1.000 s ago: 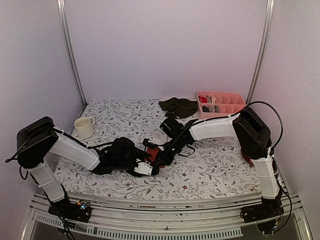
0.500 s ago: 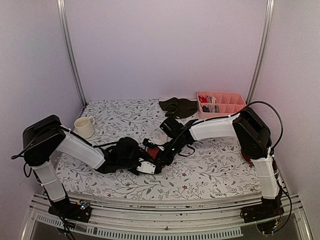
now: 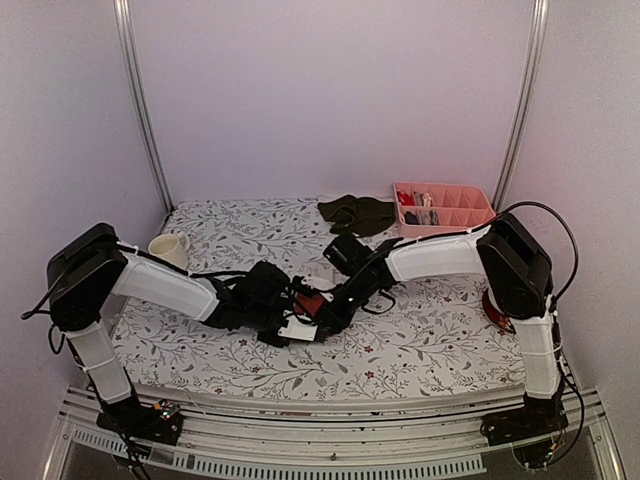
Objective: Roll the underwear
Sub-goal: Roll the underwear at the center of the board.
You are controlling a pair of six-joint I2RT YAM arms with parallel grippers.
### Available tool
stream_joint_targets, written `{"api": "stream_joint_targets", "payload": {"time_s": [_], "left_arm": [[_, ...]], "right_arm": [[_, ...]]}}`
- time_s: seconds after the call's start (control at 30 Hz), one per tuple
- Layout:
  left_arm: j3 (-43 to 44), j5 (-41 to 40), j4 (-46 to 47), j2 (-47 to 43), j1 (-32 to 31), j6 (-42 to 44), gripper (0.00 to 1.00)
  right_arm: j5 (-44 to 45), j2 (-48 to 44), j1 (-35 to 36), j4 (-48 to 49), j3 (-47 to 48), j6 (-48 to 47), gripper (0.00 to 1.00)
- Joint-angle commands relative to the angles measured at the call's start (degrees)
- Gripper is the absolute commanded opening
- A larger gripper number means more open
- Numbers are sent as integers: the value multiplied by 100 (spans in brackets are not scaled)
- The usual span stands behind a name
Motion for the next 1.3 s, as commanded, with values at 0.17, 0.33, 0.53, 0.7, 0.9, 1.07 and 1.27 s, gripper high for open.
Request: {"api": "stream_joint_targets", "payload": {"time_s": [0.17,0.33,0.53,0.7,0.9,1.07,1.27], "left_arm": [[1038,1468,-2550,753,443,-658,0],[1645,2098,-3241,1000,811,-796,0],[2332,2646,-4010,1661,1184,-910,0],[2827,2935,-4540,2029,1324,-918,0],[3521,3174,-5216,2476,1389,-884,2],[3780,3161,-5447,2702,1424,-904,3],[4012,3281,-5830,2884,1438,-762,3]], "right_arm": [[2500,-2158,4,349,-1171,586,74],[3447,-3255,38,1063,-1953,661,86],[4537,-4434,664,2527,-3009,127,95],[4936,-4722,1550,3560,-3630,-1190,96],[5193,-3746,2092,3852,-3584,-2105,92],[5543,-2598,2205,3833,-3238,-2484,88],[6236,-1431,2133,4200,-2864,-2933,84]]}}
